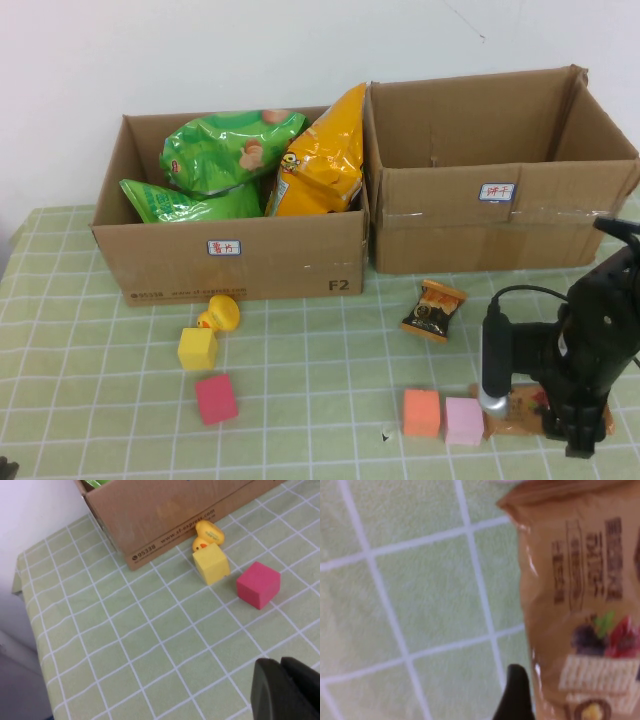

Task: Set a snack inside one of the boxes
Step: Pick up the biscuit

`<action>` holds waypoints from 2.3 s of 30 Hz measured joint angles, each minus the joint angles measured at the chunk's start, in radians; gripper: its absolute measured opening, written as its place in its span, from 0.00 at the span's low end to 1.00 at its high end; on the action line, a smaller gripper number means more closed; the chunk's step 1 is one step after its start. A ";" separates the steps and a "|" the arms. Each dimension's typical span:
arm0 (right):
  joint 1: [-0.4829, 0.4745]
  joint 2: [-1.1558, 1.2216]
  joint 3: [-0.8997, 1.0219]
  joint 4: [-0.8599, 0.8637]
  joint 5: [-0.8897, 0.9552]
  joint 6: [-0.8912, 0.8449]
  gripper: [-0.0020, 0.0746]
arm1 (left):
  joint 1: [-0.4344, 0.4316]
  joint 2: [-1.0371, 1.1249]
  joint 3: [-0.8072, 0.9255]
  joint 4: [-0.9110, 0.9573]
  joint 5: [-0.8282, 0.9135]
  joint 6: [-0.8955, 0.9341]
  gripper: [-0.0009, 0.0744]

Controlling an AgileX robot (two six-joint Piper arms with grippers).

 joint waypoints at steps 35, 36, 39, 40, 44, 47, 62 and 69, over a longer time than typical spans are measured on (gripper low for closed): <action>0.025 0.017 -0.002 0.044 -0.146 0.041 0.84 | 0.000 0.000 0.001 0.032 -0.017 0.000 0.01; 0.031 0.018 -0.002 0.051 -0.152 0.037 0.84 | 0.000 0.000 0.001 0.032 -0.017 0.000 0.01; 0.045 0.031 -0.002 0.056 -0.172 0.026 0.84 | 0.000 0.000 0.001 0.032 -0.017 0.000 0.01; 0.047 0.035 -0.002 0.058 -0.177 0.024 0.84 | 0.000 0.000 0.001 0.032 -0.017 0.000 0.01; 0.047 0.042 -0.004 0.060 -0.193 0.017 0.84 | 0.000 0.000 0.001 0.034 -0.017 0.000 0.01; 0.047 0.044 -0.004 0.061 -0.194 0.015 0.84 | 0.000 0.000 0.001 0.034 -0.017 0.000 0.01; 0.047 0.050 -0.004 0.105 -0.124 0.026 0.84 | 0.000 0.000 0.001 0.034 -0.033 -0.009 0.01; 0.047 0.050 -0.006 0.105 -0.168 0.026 0.84 | 0.000 0.000 0.001 0.034 -0.033 -0.009 0.01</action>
